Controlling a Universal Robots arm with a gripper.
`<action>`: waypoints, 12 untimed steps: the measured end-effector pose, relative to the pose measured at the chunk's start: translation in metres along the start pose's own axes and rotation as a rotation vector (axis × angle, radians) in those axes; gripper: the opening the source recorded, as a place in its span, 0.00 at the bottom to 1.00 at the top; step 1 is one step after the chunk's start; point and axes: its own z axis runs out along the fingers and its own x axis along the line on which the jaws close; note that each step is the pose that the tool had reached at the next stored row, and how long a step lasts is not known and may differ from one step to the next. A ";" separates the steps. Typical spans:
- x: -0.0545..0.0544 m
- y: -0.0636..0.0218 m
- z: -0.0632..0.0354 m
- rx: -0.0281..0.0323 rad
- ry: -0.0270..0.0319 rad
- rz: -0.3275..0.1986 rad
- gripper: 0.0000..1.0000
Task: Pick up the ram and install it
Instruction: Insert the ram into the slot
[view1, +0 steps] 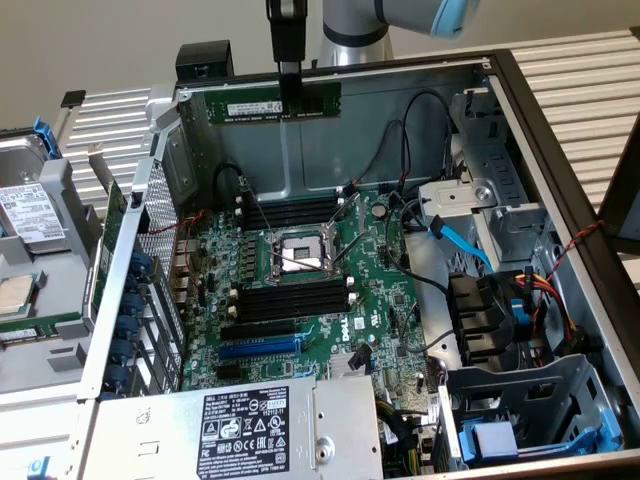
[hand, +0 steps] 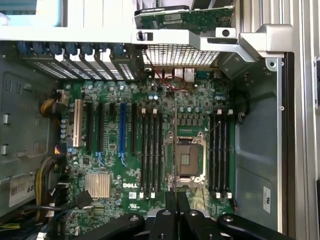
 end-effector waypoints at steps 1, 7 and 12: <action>0.000 -0.0001 0.0019 0.0000 -0.0001 0.000 0.12; -0.001 -0.0016 0.0127 -0.0005 0.0000 0.000 0.12; -0.001 -0.0020 0.0170 -0.0007 0.0002 0.000 0.12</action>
